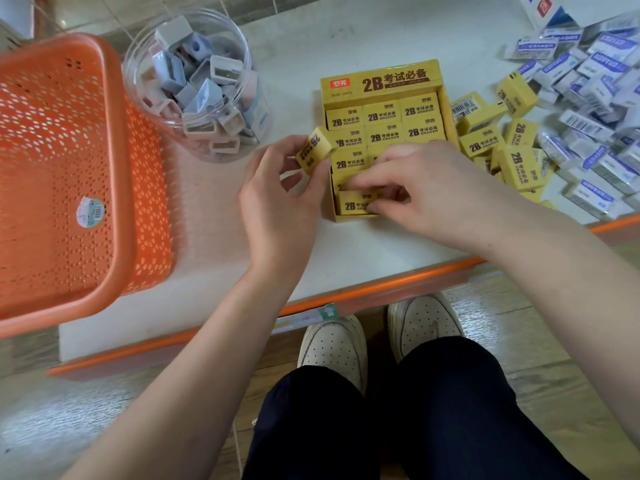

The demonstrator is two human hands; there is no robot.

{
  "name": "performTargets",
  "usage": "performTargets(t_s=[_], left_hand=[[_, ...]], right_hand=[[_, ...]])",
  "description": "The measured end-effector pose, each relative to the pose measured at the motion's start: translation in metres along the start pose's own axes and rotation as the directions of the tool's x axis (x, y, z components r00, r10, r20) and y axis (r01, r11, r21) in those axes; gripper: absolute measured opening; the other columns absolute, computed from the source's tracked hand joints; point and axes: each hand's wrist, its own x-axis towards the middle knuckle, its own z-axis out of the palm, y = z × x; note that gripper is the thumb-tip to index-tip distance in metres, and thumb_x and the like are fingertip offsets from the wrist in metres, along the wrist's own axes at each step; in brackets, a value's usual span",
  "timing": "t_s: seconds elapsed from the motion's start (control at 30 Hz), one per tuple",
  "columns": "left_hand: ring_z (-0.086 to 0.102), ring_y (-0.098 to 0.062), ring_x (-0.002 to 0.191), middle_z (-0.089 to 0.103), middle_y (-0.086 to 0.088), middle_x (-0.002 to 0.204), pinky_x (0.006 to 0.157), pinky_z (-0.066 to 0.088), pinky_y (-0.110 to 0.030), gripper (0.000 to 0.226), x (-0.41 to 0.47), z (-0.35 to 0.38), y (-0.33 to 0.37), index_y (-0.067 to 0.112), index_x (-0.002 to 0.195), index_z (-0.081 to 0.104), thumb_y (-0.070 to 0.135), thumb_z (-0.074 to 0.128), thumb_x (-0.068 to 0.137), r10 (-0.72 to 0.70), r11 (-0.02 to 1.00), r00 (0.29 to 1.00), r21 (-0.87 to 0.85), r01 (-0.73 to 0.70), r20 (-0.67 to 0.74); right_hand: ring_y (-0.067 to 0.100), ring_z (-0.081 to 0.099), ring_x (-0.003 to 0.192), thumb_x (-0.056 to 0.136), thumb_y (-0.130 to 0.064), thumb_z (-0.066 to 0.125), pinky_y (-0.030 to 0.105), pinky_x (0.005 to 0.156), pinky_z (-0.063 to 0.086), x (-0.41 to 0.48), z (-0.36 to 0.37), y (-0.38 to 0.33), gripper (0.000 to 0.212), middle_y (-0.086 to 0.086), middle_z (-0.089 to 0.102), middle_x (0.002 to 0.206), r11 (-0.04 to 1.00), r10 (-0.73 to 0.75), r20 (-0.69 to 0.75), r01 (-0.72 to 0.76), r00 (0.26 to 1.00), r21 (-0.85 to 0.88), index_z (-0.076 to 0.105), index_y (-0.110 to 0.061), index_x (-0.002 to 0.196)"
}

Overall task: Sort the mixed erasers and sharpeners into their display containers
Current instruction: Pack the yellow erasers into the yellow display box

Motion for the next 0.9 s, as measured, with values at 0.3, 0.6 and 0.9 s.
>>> performTargets(t_s=[0.3, 0.6, 0.9], left_hand=[[0.060, -0.004, 0.086, 0.064, -0.004, 0.102, 0.076, 0.053, -0.015, 0.026, 0.000, -0.003, -0.001, 0.013, 0.106, 0.065, 0.017, 0.072, 0.082, -0.009, 1.000, 1.000, 0.010, 0.009, -0.009], [0.061, -0.006, 0.087, 0.064, -0.003, 0.102, 0.076, 0.054, -0.018, 0.026, -0.001, -0.002, -0.001, 0.014, 0.106, 0.065, 0.018, 0.073, 0.082, -0.003, 1.000, 1.000, 0.009, 0.003, 0.006], [0.061, -0.008, 0.087, 0.064, -0.006, 0.102, 0.075, 0.053, -0.014, 0.027, -0.001, -0.003, -0.002, 0.010, 0.107, 0.065, 0.014, 0.073, 0.082, 0.001, 1.000, 1.000, -0.013, -0.001, 0.016]], right_hand=[[0.008, 0.046, 0.085, 0.088, -0.019, 0.062, 0.011, 0.071, 0.025, 0.008, 0.009, 0.001, 0.023, -0.004, 0.053, 0.092, 0.999, 0.037, -0.017, -0.037, 0.999, 0.039, 0.071, -0.031, 0.105], [0.004, 0.053, 0.073, 0.082, -0.009, 0.067, 0.005, 0.068, 0.034, 0.001, 0.002, 0.008, 0.029, -0.011, 0.060, 0.084, 0.995, 0.090, -0.038, -0.088, 0.995, 0.051, 0.069, -0.024, 0.107], [0.002, 0.051, 0.066, 0.073, -0.017, 0.077, 0.001, 0.065, 0.035, 0.005, 0.007, 0.015, 0.021, -0.008, 0.059, 0.077, 0.986, 0.110, -0.130, -0.093, 0.985, 0.136, 0.073, -0.021, 0.094]])
